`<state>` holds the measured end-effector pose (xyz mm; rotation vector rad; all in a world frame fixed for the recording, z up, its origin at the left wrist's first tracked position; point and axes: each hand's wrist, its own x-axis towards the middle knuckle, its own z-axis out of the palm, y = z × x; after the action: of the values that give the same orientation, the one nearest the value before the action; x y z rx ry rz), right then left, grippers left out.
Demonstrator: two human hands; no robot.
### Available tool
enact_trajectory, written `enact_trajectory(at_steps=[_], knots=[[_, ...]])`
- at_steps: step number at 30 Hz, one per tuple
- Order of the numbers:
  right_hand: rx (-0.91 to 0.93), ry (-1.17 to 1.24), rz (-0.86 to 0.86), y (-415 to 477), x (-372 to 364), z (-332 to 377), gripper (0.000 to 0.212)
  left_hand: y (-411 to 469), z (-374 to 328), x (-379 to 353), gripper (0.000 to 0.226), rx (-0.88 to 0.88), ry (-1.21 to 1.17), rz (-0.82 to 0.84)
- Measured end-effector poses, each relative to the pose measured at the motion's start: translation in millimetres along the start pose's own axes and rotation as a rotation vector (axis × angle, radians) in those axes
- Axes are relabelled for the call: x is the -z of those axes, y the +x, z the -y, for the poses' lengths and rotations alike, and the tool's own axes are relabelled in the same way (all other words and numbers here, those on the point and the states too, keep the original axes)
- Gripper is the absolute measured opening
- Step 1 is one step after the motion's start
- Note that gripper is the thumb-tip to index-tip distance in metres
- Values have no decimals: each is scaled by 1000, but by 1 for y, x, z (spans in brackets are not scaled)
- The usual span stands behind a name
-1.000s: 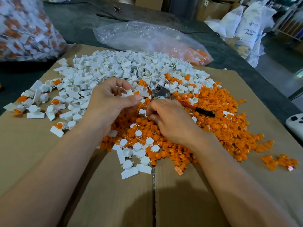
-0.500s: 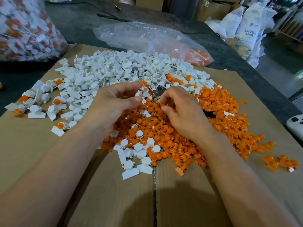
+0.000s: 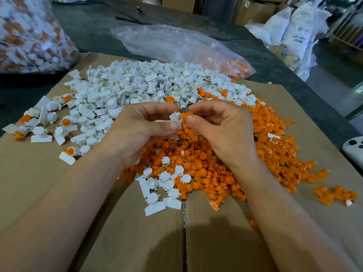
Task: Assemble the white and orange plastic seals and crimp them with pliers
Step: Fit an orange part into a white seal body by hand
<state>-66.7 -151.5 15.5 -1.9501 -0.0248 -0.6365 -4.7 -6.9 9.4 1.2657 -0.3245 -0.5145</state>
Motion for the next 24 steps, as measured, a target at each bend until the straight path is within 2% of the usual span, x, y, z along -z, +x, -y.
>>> enact_trajectory(at_steps=[14, 20, 24], knots=[[63, -148, 0, -3, -4, 2, 37, 1, 6, -2, 31, -100, 107, 4], [15, -165, 60, -3, -2, 2, 19, 0, 8, -2, 32, -185, 277, -49], [-25, -150, 72, -1, 0, 2, 29, -3, 8, -4, 32, -231, 346, -55]])
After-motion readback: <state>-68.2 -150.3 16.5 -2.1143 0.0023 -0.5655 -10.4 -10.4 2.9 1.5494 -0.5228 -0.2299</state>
